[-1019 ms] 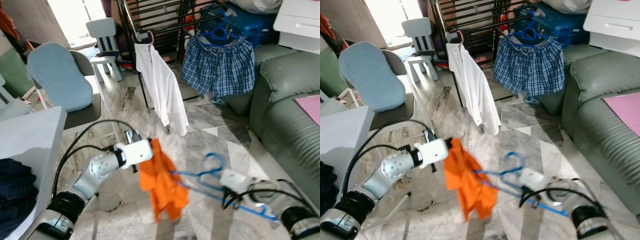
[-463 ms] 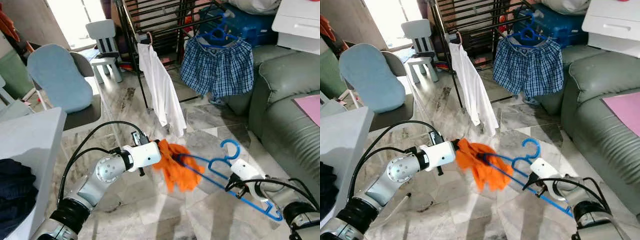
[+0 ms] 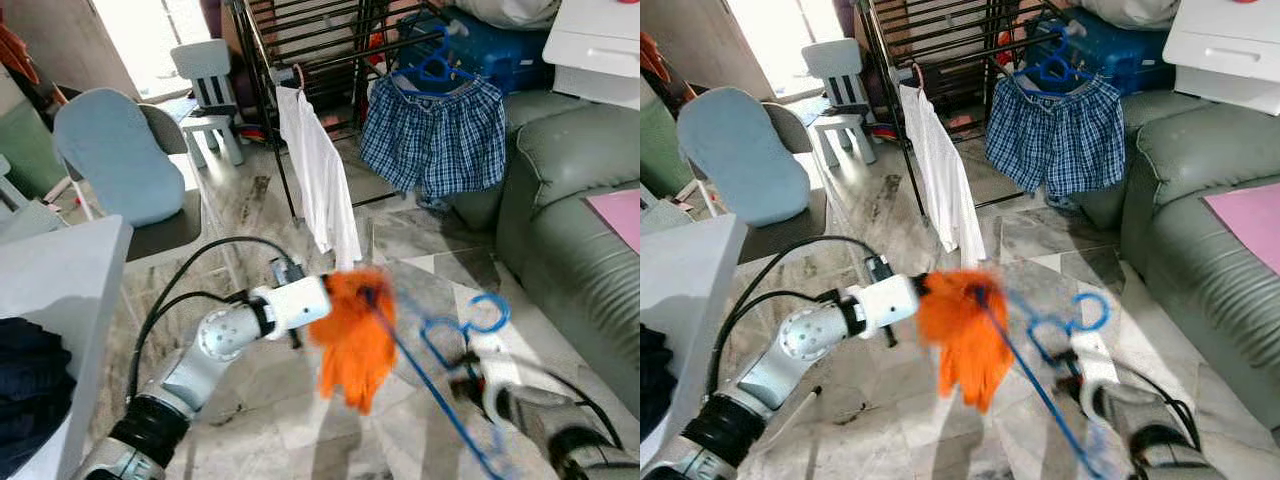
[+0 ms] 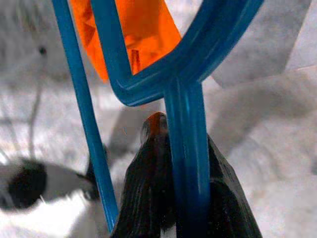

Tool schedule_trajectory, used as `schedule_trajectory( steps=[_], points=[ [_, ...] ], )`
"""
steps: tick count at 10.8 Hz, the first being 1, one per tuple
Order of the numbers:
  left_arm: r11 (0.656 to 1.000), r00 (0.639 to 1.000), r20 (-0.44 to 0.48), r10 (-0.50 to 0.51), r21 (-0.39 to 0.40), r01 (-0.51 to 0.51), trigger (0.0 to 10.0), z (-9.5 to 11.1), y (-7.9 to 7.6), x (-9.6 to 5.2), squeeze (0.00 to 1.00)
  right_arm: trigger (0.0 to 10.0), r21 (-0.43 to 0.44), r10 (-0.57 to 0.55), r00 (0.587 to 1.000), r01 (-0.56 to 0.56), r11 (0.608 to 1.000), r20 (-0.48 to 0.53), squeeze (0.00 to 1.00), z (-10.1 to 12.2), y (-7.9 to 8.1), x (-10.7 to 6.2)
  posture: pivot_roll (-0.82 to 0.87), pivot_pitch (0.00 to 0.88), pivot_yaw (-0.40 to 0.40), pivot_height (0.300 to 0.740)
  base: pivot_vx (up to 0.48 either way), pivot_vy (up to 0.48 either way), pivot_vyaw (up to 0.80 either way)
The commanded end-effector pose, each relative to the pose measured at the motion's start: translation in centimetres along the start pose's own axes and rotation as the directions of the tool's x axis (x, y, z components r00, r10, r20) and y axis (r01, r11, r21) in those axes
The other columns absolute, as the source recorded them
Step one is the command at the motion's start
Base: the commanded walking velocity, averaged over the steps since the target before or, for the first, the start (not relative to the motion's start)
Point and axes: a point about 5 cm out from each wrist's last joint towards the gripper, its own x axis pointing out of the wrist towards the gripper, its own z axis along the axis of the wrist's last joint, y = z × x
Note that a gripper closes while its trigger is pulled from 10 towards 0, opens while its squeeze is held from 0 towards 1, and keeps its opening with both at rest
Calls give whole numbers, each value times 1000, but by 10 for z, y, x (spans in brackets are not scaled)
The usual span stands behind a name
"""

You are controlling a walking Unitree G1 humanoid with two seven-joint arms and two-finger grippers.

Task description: Hang hanger

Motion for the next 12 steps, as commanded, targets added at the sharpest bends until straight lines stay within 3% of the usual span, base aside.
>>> schedule_trajectory(
  steps=[1,2,3,5,6,7,8,9,10,11,12],
  points=[
    [999,999,16,-30,10,30,10000,1,-4,-2,0,10000,26,19,994,-22,999,103,0,29,8,4,-127,0,139,740,0,0,0],
    [995,996,29,-80,54,78,10000,2,-19,4,0,10000,28,91,979,-98,995,181,0,61,29,10,-130,0,140,740,0,0,0],
    [995,996,36,-87,60,85,10000,3,-22,6,0,10000,34,127,975,-135,990,185,0,68,37,11,-129,0,135,740,0,0,0],
    [988,994,18,-106,117,103,10000,0,-29,12,0,10000,-169,254,954,-227,959,162,0,79,66,16,-127,0,125,740,0,0,0],
    [988,996,40,-76,135,70,10000,3,-25,15,0,10000,-295,276,959,-245,923,69,0,61,72,19,-125,0,113,740,0,0,0],
    [987,994,80,-70,149,58,10000,8,-24,16,0,10000,-222,282,959,-272,936,14,0,41,72,21,-124,0,109,740,0,0,0],
    [988,991,94,-92,136,79,10000,9,-26,15,0,10000,-125,276,961,-271,954,22,0,36,69,21,-124,0,105,740,0,0,0],
    [984,985,85,-148,115,138,10000,4,-34,11,0,10000,43,139,989,-141,989,43,0,31,52,20,-127,0,105,740,0,0,0],
    [982,981,91,-170,94,162,10000,1,-38,10,0,10000,170,89,995,-95,981,43,0,27,42,18,-133,0,110,740,0,0,0],
    [982,978,108,-176,81,168,10000,3,-37,9,0,10000,177,105,994,-111,978,44,0,25,40,16,-133,0,110,740,0,0,0],
    [979,977,103,-187,96,177,10000,2,-35,9,0,10000,-41,137,991,-137,990,-1,0,16,44,16,-139,0,116,740,0,0,0]
  ],
)
